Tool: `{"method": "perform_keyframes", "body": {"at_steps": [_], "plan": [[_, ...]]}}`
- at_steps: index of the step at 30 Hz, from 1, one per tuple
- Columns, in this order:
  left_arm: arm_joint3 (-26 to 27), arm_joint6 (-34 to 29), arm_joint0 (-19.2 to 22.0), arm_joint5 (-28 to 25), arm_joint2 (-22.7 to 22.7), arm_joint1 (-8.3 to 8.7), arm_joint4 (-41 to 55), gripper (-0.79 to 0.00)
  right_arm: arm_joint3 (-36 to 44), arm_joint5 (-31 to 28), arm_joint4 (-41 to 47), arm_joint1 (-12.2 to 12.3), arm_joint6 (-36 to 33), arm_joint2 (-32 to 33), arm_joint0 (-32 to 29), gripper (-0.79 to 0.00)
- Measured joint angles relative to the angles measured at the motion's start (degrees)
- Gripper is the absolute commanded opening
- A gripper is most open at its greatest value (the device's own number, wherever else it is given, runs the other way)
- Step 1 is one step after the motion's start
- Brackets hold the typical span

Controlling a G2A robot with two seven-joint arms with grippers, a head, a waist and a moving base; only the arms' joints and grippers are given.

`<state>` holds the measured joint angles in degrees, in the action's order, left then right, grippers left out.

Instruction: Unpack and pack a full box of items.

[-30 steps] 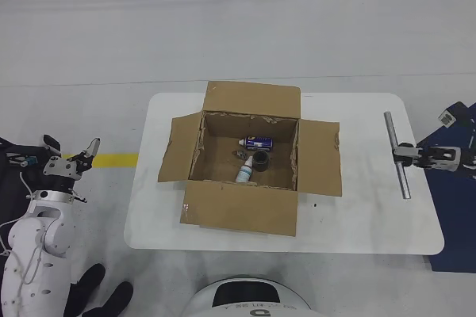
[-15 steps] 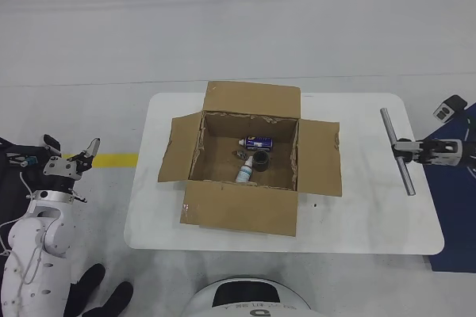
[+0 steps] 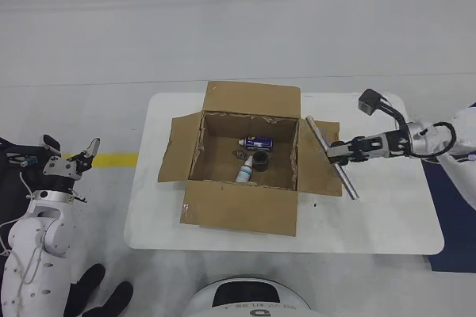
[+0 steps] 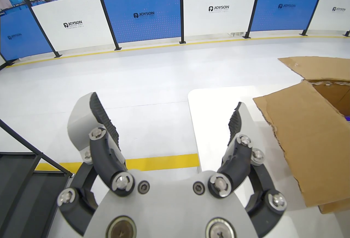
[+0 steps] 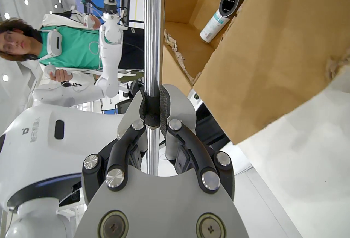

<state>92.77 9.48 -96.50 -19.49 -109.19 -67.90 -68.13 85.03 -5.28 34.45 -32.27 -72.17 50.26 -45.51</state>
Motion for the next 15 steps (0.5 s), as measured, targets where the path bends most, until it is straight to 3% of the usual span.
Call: {"method": "perform_keyframes", "body": {"at_steps": [9, 15], "plan": [[0.00, 0.00, 0.00, 0.00, 0.00, 0.00, 0.00, 0.000, -3.15, 7.26, -7.88, -9.31, 10.98, -13.40, 11.43, -0.785], [0.00, 0.00, 0.00, 0.00, 0.00, 0.00, 0.00, 0.000, -4.36, 9.92, -16.60, -14.48, 17.98, -20.96, 13.90, -0.785]]}}
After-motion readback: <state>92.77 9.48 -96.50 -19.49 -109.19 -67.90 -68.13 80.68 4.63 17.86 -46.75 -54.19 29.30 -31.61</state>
